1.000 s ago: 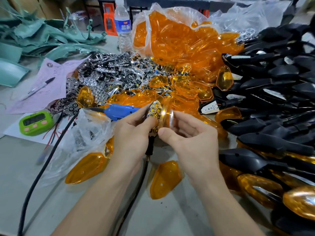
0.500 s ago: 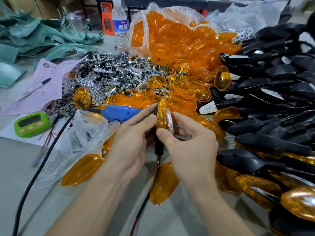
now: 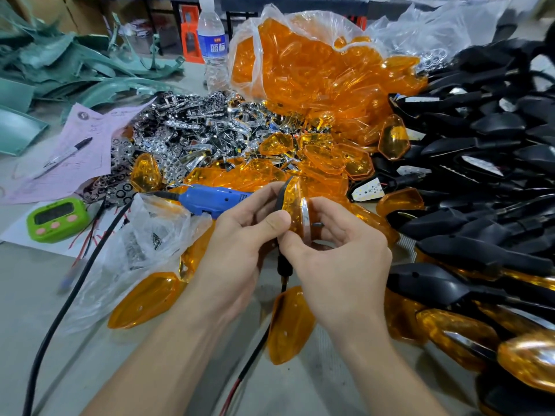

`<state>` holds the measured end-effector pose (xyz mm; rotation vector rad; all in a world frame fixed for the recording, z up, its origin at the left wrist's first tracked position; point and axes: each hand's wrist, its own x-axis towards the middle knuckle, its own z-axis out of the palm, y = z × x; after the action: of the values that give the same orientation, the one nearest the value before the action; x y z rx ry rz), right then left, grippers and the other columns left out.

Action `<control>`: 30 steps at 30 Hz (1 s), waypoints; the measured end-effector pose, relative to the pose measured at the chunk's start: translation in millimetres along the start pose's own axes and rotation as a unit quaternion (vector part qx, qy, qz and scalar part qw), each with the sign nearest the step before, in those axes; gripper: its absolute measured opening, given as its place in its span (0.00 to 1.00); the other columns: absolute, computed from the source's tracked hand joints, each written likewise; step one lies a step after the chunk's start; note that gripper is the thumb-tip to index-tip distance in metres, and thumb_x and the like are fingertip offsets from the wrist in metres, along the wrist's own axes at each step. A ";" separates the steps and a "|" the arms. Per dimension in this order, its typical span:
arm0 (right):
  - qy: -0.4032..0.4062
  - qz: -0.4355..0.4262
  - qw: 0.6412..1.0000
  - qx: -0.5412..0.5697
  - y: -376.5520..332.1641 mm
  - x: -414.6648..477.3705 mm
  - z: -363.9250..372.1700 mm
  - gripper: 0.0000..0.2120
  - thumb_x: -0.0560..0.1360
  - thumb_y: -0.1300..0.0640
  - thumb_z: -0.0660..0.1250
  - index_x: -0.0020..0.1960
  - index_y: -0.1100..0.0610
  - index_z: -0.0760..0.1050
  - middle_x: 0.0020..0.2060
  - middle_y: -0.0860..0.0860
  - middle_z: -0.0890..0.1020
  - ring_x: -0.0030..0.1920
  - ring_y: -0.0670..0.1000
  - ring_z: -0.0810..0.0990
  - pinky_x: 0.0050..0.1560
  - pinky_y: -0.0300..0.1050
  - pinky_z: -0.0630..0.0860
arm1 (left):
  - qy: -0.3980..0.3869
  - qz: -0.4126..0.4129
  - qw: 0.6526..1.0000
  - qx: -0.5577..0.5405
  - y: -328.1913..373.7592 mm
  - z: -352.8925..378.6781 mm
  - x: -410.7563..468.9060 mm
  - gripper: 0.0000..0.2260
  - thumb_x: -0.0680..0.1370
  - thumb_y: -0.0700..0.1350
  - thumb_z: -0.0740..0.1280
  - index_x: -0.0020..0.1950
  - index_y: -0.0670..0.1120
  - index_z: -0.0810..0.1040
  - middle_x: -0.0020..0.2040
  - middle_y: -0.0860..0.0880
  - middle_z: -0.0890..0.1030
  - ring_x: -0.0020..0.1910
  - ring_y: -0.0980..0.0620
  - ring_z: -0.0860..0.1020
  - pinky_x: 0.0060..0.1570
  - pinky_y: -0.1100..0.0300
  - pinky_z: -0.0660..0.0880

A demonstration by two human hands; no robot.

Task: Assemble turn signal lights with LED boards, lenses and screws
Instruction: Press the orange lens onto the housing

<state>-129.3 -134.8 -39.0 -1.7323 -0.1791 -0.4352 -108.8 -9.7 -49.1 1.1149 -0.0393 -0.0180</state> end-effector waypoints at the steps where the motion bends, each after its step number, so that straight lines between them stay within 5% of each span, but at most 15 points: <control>1: 0.002 0.007 1.000 -0.001 -0.2 0.2 0.0 0.09 0.71 0.56 0.79 0.46 0.44 0.83 0.39 0.43 0.86 0.40 0.45 0.86 0.41 0.43 0.84 | 0.001 -0.002 1.000 -0.005 1.8 0.4 -0.1 0.15 0.75 0.37 0.70 0.58 0.49 0.86 0.58 0.42 0.86 0.57 0.43 0.85 0.59 0.48 0.82; 5: -0.019 0.009 1.000 -0.003 -3.9 2.6 -2.9 0.09 0.69 0.56 0.78 0.44 0.43 0.83 0.38 0.42 0.86 0.40 0.45 0.86 0.41 0.44 0.84 | 0.001 -0.017 1.000 -0.022 9.9 -1.2 -0.4 0.18 0.71 0.36 0.73 0.58 0.52 0.88 0.55 0.45 0.87 0.53 0.46 0.86 0.49 0.55 0.83; 10: -0.091 0.021 0.995 0.037 -7.1 7.7 -11.6 0.17 0.67 0.62 0.79 0.44 0.40 0.84 0.40 0.41 0.87 0.43 0.45 0.87 0.43 0.35 0.82 | -0.025 -0.007 1.000 0.015 20.6 -8.7 1.5 0.23 0.62 0.34 0.79 0.54 0.51 0.89 0.51 0.48 0.87 0.51 0.49 0.84 0.53 0.56 0.82; 14: -0.129 0.048 0.989 0.060 -6.4 10.6 -14.8 0.17 0.67 0.65 0.79 0.50 0.46 0.86 0.41 0.42 0.88 0.44 0.44 0.87 0.43 0.33 0.80 | -0.005 0.029 0.999 0.042 21.0 -10.9 1.6 0.21 0.64 0.32 0.73 0.52 0.52 0.89 0.47 0.48 0.88 0.48 0.50 0.84 0.49 0.58 0.83; 22: -0.130 0.039 0.990 0.045 -5.1 9.1 -16.6 0.19 0.67 0.60 0.80 0.48 0.37 0.83 0.41 0.36 0.87 0.45 0.39 0.86 0.40 0.28 0.78 | 0.001 0.026 0.999 0.037 21.4 -9.8 1.2 0.20 0.63 0.35 0.75 0.52 0.51 0.89 0.46 0.47 0.88 0.46 0.51 0.85 0.46 0.59 0.82; 30: -0.119 0.024 0.991 0.047 -3.4 4.3 -13.5 0.18 0.69 0.55 0.75 0.47 0.30 0.83 0.42 0.45 0.88 0.44 0.50 0.88 0.43 0.54 0.86 | -0.028 0.037 0.997 0.062 18.8 -7.9 -1.1 0.17 0.68 0.34 0.72 0.52 0.50 0.89 0.46 0.47 0.86 0.45 0.50 0.83 0.47 0.59 0.81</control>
<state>-129.1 -147.7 -32.2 -1.6899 -0.3235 -0.1800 -109.7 5.8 -35.8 1.2368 -0.1334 0.0205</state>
